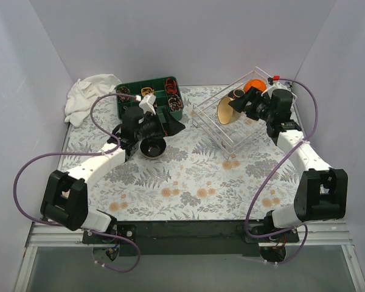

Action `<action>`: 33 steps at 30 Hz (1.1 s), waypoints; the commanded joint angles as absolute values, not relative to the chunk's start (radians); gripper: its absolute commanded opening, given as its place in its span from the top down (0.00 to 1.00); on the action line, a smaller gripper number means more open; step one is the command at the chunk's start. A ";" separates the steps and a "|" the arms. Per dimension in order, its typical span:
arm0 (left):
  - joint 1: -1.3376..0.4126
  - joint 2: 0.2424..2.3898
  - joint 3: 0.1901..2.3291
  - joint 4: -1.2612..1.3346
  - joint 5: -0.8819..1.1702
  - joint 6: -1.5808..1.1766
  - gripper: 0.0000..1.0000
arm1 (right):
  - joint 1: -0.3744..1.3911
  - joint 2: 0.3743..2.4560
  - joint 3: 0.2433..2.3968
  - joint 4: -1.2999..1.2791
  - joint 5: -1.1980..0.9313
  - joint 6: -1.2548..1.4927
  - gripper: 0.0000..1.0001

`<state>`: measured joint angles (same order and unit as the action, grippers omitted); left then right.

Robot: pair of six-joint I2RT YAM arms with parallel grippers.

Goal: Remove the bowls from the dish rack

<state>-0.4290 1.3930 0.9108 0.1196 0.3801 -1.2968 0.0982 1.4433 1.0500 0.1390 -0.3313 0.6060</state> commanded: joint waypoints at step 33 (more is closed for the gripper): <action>-0.666 1.887 1.336 0.315 0.199 -1.468 0.93 | 0.097 1.312 0.933 0.396 -0.637 0.790 0.70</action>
<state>-0.6632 1.9545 1.3632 0.2924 0.2440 -1.4834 0.0948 1.3758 0.9329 0.2726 -0.5777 0.7712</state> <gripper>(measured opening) 0.149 0.794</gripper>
